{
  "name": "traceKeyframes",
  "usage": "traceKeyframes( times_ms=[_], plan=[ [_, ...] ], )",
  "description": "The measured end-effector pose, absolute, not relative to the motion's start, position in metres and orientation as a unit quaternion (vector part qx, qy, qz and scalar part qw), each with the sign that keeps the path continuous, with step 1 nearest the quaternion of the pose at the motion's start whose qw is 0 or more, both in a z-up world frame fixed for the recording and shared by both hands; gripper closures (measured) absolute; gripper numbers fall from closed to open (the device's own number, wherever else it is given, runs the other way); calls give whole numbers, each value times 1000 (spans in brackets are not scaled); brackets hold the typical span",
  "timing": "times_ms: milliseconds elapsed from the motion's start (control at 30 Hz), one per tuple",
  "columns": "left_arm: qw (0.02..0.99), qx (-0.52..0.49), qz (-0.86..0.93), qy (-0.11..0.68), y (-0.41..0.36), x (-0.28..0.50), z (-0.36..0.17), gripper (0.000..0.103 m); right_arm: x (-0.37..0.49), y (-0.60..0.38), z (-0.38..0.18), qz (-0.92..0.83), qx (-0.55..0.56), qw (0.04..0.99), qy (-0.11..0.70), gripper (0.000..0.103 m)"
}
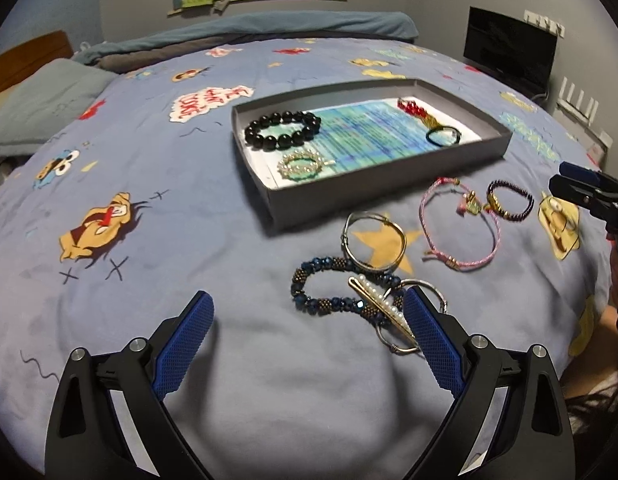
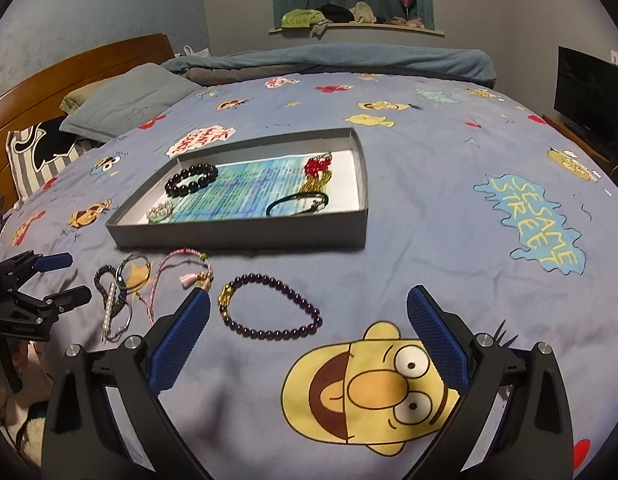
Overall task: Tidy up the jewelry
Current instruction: 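Withdraw both tools from the tray toward the remaining bracelets, then grasp the dark red bead bracelet with right tool while left tool grasps dark blue bead bracelet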
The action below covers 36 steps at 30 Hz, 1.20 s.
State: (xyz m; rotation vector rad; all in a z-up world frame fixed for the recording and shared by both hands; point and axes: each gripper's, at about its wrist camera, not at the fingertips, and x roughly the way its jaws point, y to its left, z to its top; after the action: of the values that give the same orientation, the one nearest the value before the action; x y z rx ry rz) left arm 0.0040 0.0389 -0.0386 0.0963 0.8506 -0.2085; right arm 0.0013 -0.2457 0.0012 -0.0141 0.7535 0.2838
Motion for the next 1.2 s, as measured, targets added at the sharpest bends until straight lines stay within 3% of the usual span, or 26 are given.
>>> traceKeyframes(
  times_ms=[133,200,500,633,967,1033,1200],
  plan=[
    [907,26,-96,409,48,7,-39,16,2,-246,-4,138,-4,919,370,6],
    [906,17,-97,411,51,11,-38,36,3,-245,-6,139,-8,918,370,8],
    [897,33,-119,423,43,20,-47,75,10,-243,-17,135,-17,912,388,45],
    [896,42,-119,426,42,22,-51,75,14,-242,-22,135,-21,909,394,59],
    [889,55,-120,439,38,31,-64,76,24,-238,-36,128,-30,904,407,65],
    [889,61,-119,438,36,30,-65,77,25,-238,-37,129,-28,904,406,70],
    [894,65,-118,427,37,27,-62,95,24,-240,-36,126,-28,908,398,88]
  ],
)
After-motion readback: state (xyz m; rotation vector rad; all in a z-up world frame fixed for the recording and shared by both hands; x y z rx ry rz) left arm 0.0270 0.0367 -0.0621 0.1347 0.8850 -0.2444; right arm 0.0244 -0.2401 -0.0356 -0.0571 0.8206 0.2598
